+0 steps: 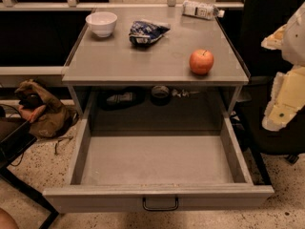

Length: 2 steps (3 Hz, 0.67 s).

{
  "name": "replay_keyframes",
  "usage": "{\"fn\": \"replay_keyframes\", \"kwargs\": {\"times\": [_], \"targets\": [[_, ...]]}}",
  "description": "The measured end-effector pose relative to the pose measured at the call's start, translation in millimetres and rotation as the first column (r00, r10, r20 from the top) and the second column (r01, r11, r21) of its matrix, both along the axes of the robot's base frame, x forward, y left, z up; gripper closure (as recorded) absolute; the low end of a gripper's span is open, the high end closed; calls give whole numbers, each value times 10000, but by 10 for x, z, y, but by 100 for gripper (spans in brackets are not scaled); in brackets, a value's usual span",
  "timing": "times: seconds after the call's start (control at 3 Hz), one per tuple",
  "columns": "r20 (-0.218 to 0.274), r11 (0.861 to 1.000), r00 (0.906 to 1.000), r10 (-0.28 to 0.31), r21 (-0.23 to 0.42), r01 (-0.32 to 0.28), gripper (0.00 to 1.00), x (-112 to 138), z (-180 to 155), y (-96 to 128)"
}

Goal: Place apple into top drawer

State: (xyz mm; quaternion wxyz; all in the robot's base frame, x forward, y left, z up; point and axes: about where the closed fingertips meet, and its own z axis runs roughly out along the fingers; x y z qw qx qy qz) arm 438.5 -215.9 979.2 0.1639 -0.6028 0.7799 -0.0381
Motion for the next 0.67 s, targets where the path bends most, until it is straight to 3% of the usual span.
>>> {"fn": "replay_keyframes", "kwargs": {"times": [0.33,0.67], "targets": [[1,10000,10000,0,0,0,0,0,0,0],[267,9999,9996,-39,128,36,0,156,-40,20]]}}
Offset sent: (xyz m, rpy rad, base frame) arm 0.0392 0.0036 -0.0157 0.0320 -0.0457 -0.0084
